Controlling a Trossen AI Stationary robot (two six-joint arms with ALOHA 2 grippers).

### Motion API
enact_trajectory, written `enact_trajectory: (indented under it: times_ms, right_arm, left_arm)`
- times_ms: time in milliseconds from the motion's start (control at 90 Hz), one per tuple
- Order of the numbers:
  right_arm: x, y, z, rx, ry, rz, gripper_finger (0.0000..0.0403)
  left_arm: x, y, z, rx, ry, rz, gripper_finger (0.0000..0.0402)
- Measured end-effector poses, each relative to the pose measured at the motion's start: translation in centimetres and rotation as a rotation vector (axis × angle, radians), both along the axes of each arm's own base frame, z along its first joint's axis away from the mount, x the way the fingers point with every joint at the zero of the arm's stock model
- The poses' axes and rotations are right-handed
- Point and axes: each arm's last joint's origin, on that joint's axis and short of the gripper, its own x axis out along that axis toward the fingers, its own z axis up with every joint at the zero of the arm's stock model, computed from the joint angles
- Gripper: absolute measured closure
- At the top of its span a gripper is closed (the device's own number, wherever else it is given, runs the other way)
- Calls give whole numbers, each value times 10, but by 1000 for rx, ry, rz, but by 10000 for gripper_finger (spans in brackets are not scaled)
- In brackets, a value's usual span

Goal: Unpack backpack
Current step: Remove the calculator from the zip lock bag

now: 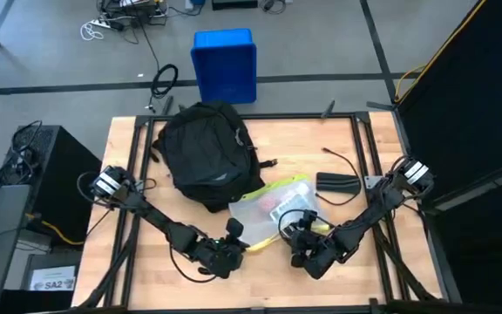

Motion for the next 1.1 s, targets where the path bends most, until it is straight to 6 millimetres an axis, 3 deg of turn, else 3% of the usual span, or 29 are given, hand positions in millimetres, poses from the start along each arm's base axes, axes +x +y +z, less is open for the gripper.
enact_trajectory:
  times_ms: [389,733,1100]
  right_arm:
    - [1,-5,1,55,-14,-61,223]
    - [-17,-12,17,65,77,-69,235]
    - [-13,-19,16,67,88,-97,250]
  left_arm:
    - [0,0,0,-1,-2,1,402]
    - [0,0,0,-4,1,-8,402]
    - [0,0,0,-5,0,-8,402]
